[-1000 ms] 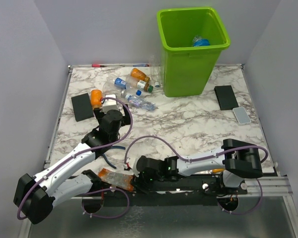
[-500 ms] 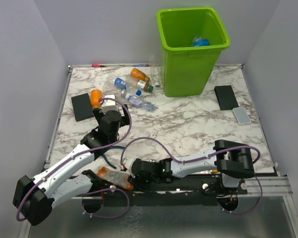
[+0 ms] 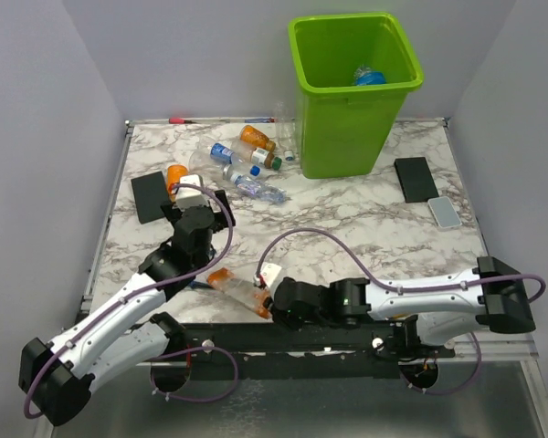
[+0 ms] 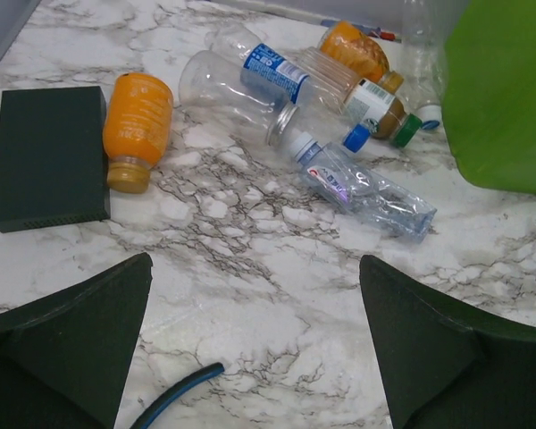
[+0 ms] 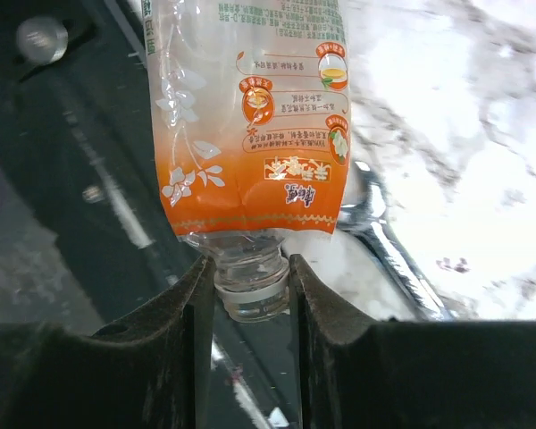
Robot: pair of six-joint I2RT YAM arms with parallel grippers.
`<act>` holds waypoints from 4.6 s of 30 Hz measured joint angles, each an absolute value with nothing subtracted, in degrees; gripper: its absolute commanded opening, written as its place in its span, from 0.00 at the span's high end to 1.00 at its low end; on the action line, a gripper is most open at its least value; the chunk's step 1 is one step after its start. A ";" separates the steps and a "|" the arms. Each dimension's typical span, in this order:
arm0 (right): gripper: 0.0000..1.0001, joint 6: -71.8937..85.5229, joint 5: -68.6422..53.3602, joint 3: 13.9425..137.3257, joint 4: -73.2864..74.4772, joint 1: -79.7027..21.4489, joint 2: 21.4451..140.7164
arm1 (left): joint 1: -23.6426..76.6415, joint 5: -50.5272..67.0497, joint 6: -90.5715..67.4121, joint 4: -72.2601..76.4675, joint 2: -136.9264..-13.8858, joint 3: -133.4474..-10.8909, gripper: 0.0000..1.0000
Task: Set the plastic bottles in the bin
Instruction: Move the plastic bottle to the center of the board, then pick up the plastic bottle at the center of the board.
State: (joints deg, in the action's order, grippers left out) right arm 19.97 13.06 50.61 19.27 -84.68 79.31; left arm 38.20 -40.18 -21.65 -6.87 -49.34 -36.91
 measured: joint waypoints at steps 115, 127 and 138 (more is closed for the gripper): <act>0.16 40.42 9.50 34.13 19.62 -48.64 39.99 | 54.11 -12.01 -13.63 -12.43 -94.08 -52.95 0.02; 0.16 40.10 9.13 34.13 21.23 -48.62 38.65 | 54.39 -12.86 -13.21 -12.49 -98.94 -55.94 0.20; 0.16 39.55 9.10 34.24 21.80 -48.62 38.46 | 54.41 -12.86 -13.56 -11.46 -96.92 -54.78 0.68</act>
